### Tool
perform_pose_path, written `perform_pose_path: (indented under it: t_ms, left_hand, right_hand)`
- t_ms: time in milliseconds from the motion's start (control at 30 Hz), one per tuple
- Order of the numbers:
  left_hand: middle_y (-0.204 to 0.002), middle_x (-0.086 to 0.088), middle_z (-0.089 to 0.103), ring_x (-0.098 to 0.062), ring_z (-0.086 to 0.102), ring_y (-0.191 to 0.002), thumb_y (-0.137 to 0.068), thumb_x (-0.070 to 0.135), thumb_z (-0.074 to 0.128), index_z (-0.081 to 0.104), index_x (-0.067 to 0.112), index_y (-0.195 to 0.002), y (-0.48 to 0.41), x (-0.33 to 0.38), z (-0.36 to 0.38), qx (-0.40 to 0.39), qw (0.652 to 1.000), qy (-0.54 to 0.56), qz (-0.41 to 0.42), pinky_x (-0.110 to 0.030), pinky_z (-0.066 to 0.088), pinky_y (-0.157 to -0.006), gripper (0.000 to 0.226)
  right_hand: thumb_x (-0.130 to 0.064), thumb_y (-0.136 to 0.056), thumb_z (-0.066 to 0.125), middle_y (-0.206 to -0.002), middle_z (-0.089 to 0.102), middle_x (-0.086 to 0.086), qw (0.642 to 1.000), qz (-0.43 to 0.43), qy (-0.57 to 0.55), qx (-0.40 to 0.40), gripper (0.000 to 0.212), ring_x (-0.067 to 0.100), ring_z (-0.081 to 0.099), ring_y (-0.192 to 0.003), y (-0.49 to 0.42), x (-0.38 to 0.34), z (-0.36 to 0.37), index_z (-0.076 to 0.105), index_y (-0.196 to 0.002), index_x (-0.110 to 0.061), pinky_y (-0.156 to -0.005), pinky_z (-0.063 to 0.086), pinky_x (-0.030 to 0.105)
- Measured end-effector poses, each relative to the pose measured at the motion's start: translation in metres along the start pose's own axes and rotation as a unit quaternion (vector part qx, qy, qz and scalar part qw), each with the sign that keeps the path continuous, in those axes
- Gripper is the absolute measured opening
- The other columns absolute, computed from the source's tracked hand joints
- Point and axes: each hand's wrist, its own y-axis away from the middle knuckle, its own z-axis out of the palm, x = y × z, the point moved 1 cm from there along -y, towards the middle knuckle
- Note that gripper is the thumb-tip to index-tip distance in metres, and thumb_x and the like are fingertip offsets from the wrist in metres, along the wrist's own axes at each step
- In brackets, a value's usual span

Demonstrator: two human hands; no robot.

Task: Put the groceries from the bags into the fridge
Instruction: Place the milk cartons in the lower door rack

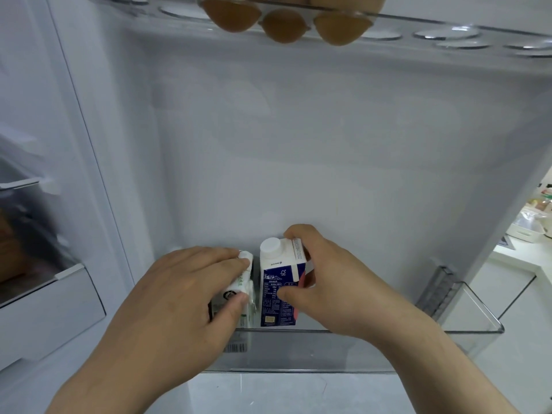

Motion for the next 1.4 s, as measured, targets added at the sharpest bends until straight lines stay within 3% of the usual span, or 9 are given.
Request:
perform_pose_path:
  t_ms: [200, 333, 433, 567, 700, 800, 900, 1233, 1400]
  left_hand:
    - [-0.12, 0.019, 0.063, -0.005, 0.057, -0.108, -0.082, 0.051, 0.045, 0.068, 0.031, -0.116, 0.002, 0.001, -0.003, 0.0, 1.0, 0.008, 0.002, -0.034, 0.045, -0.092, 0.045]
    - [-0.117, 0.018, 0.064, -0.001, 0.051, -0.106, -0.081, 0.049, 0.047, 0.07, 0.028, -0.113, 0.0, 0.002, -0.005, 0.005, 1.0, 0.01, 0.017, -0.028, 0.044, -0.091, 0.044]
    - [-0.118, 0.016, 0.065, -0.006, 0.055, -0.105, -0.082, 0.048, 0.047, 0.07, 0.026, -0.113, -0.002, 0.001, -0.003, 0.009, 1.0, 0.021, 0.021, -0.035, 0.049, -0.092, 0.045]
    - [-0.116, 0.013, 0.066, -0.006, 0.05, -0.106, -0.081, 0.046, 0.046, 0.07, 0.024, -0.113, -0.003, 0.002, -0.003, 0.005, 1.0, 0.016, 0.023, -0.026, 0.033, -0.093, 0.046]
    - [-0.117, 0.011, 0.066, -0.007, 0.049, -0.107, -0.082, 0.045, 0.046, 0.07, 0.022, -0.113, -0.003, 0.001, -0.002, -0.001, 0.999, 0.021, 0.024, -0.026, 0.031, -0.093, 0.046]
    - [-0.118, 0.011, 0.066, -0.008, 0.049, -0.108, -0.082, 0.046, 0.046, 0.07, 0.023, -0.114, -0.002, 0.001, -0.002, 0.0, 0.999, 0.027, 0.018, -0.026, 0.033, -0.094, 0.046]
    - [-0.119, 0.011, 0.065, -0.008, 0.05, -0.109, -0.082, 0.047, 0.045, 0.068, 0.024, -0.116, -0.001, 0.0, -0.002, -0.001, 1.0, 0.021, 0.011, -0.033, 0.041, -0.095, 0.047]
    - [-0.12, 0.01, 0.064, -0.006, 0.048, -0.111, -0.082, 0.049, 0.047, 0.064, 0.026, -0.121, 0.006, 0.015, -0.009, 0.005, 1.0, 0.004, -0.024, -0.034, 0.041, -0.094, 0.049]
    - [-0.123, 0.008, 0.063, -0.007, 0.047, -0.115, -0.082, 0.048, 0.048, 0.063, 0.024, -0.122, 0.008, 0.032, -0.016, 0.018, 1.0, 0.005, -0.014, -0.02, 0.031, -0.098, 0.048]
  right_hand:
    - [-0.038, -0.085, 0.067, -0.111, 0.055, -0.011, 1.0, 0.003, 0.028, -0.006, 0.059, 0.007, 0.059, -0.096, 0.004, -0.004, -0.001, 0.03, -0.129, -0.05, -0.086, 0.053, 0.031]
    - [-0.036, -0.086, 0.067, -0.108, 0.057, -0.011, 0.999, 0.009, 0.043, -0.002, 0.054, 0.008, 0.059, -0.095, 0.001, -0.003, -0.003, 0.032, -0.124, -0.05, -0.082, 0.053, 0.03]
    - [-0.036, -0.085, 0.069, -0.107, 0.056, -0.014, 0.999, 0.015, 0.037, 0.002, 0.053, 0.005, 0.059, -0.091, -0.003, -0.003, -0.002, 0.034, -0.122, -0.049, -0.077, 0.052, 0.024]
    - [-0.038, -0.086, 0.069, -0.107, 0.052, -0.015, 0.999, 0.019, 0.04, 0.005, 0.058, 0.004, 0.059, -0.091, -0.004, -0.003, 0.0, 0.031, -0.128, -0.054, -0.073, 0.047, 0.018]
    - [-0.042, -0.087, 0.067, -0.113, 0.048, -0.018, 0.998, 0.024, 0.057, -0.003, 0.069, 0.002, 0.057, -0.097, -0.001, -0.003, 0.0, 0.023, -0.138, -0.058, -0.08, 0.044, 0.017]
    - [-0.041, -0.086, 0.068, -0.117, 0.049, -0.017, 0.998, 0.025, 0.05, -0.009, 0.073, 0.003, 0.057, -0.101, 0.0, -0.003, 0.0, 0.02, -0.139, -0.059, -0.09, 0.049, 0.024]
    - [-0.041, -0.085, 0.07, -0.116, 0.051, -0.016, 0.998, 0.026, 0.049, -0.013, 0.076, 0.005, 0.058, -0.101, 0.002, -0.003, 0.0, 0.019, -0.139, -0.059, -0.09, 0.051, 0.027]
    - [-0.046, -0.084, 0.069, -0.131, 0.044, -0.013, 0.998, 0.014, 0.058, -0.014, 0.082, 0.01, 0.054, -0.113, 0.012, -0.001, -0.011, 0.013, -0.144, -0.055, -0.096, 0.048, 0.03]
    - [-0.049, -0.089, 0.06, -0.141, 0.04, -0.017, 0.995, -0.018, 0.09, 0.025, 0.072, 0.007, 0.047, -0.123, 0.035, 0.006, -0.025, 0.017, -0.147, -0.047, -0.1, 0.042, 0.024]
